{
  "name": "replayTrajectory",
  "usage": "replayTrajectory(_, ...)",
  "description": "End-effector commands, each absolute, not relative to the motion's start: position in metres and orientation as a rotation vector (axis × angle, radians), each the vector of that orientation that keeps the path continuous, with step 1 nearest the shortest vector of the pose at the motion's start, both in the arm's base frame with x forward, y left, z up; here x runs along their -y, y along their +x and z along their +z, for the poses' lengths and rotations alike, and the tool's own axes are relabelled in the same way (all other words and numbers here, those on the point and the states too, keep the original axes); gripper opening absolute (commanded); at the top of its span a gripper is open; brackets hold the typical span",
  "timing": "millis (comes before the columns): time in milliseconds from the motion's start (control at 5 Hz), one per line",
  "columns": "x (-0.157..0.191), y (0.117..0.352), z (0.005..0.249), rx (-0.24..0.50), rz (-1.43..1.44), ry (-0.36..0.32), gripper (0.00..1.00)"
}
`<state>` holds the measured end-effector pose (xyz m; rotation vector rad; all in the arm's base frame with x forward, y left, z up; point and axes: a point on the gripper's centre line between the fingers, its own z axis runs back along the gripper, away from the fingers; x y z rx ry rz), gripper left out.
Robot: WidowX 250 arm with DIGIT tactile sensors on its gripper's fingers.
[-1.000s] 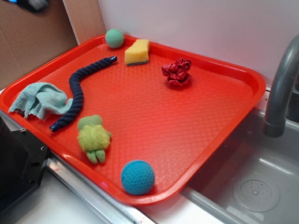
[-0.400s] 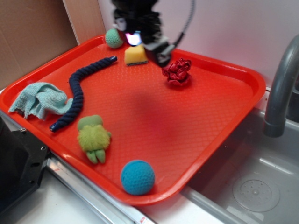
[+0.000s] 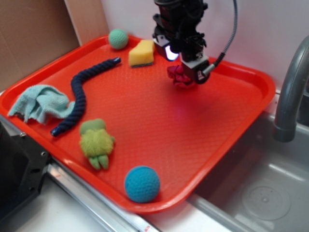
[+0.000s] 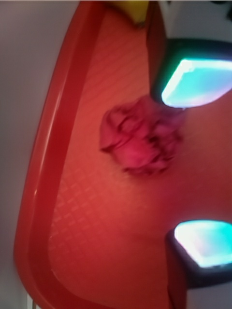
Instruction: Grab the red paper.
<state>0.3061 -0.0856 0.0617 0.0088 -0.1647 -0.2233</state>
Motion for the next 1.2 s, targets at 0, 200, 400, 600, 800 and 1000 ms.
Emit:
replayTrajectory(0, 0.08, 0.33, 0.052, 0.216, -0.224, 0.03, 1.0)
replayTrajectory(200, 0.084, 0.333, 0.039, 0.233, -0.23, 0.048, 1.0)
replayTrajectory(400, 0.082, 0.335, 0.031, 0.22, -0.229, 0.057, 1.0)
replayTrajectory(600, 0.077, 0.333, 0.028, 0.2, -0.206, 0.042, 0.0)
replayTrajectory(800, 0.07, 0.331, 0.028, 0.19, -0.181, 0.027, 0.0)
replayTrajectory(1000, 0.065, 0.33, 0.027, 0.181, -0.165, 0.026, 0.0)
